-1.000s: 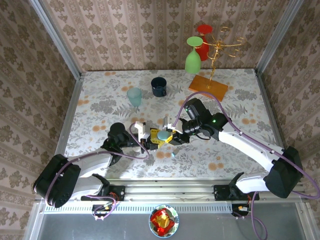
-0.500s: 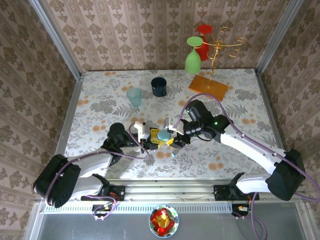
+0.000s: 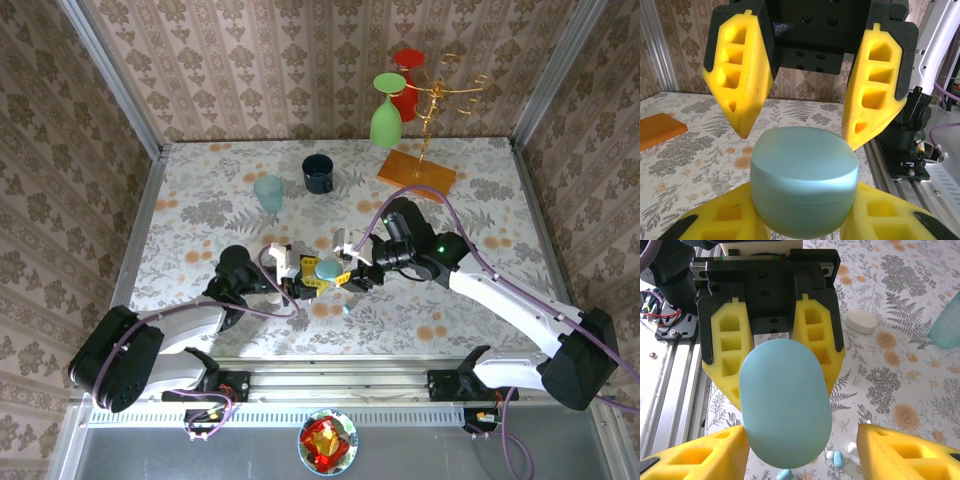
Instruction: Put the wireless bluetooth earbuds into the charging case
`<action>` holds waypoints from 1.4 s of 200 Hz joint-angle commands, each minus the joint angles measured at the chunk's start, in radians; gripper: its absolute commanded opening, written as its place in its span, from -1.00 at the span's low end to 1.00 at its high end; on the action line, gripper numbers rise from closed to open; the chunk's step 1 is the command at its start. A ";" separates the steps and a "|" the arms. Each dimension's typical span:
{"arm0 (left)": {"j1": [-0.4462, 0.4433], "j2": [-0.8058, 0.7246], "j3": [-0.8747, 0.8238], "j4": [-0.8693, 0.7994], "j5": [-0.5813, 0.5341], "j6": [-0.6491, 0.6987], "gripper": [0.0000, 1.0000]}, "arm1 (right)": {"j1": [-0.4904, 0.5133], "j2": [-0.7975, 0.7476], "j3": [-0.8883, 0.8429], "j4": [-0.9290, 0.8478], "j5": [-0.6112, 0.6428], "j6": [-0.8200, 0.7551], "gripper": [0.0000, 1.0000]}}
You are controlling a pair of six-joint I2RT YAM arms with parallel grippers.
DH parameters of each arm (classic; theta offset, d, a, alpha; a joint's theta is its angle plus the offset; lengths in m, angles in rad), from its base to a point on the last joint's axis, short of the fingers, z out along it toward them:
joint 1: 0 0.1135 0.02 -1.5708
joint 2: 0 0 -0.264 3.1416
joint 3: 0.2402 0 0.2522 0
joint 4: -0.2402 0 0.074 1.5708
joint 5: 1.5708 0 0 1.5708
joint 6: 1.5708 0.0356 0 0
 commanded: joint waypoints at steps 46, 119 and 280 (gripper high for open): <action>-0.008 0.020 -0.003 0.070 0.014 -0.013 -0.43 | -0.048 -0.042 -0.044 0.144 0.059 0.100 0.20; -0.009 0.022 0.002 0.086 0.009 -0.021 -0.45 | -0.052 -0.049 -0.024 0.187 0.162 0.139 0.19; 0.074 0.060 -0.025 0.219 -0.029 -0.067 -0.47 | -0.098 -0.340 -0.262 0.404 0.325 0.524 1.00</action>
